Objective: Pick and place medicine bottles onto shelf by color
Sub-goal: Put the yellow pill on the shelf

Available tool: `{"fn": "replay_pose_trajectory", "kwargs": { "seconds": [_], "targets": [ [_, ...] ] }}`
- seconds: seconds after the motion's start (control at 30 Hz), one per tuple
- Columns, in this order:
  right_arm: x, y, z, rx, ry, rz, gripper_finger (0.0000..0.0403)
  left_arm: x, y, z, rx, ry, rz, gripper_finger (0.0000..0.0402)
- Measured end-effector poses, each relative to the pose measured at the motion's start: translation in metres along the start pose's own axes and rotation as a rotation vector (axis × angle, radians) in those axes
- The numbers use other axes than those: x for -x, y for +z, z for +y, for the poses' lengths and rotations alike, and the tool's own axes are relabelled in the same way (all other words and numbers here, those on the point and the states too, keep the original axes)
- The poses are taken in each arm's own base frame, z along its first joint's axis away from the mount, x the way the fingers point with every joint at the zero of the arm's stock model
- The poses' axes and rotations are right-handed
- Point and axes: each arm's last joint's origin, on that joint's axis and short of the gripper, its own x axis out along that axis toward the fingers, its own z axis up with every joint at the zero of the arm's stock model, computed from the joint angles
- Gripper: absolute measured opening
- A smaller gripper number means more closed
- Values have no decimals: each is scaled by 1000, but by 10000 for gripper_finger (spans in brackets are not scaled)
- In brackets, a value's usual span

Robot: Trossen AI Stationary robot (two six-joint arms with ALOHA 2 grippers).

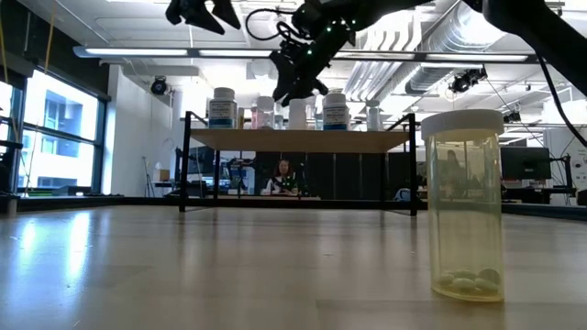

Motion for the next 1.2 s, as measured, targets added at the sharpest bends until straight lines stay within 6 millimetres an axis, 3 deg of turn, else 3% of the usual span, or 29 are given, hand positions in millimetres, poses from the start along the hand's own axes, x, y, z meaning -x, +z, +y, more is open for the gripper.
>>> {"fn": "replay_pose_trajectory", "kwargs": {
  "seconds": [0.3,0.73,0.9,1.03,1.2],
  "targets": [
    [28,15,9,39,15,29,172,5,-11,-9,-24,-58,96,232],
    [56,8,47,95,209,171,172,28,-38,-29,-29,-108,327,232],
    [82,12,65,124,243,140,172,41,-46,-40,-50,-111,367,232],
    [112,19,67,106,256,86,172,50,-51,-50,-74,-142,371,232],
    [140,22,65,33,249,65,171,59,-77,-64,-92,-199,425,232]
  ]
}}
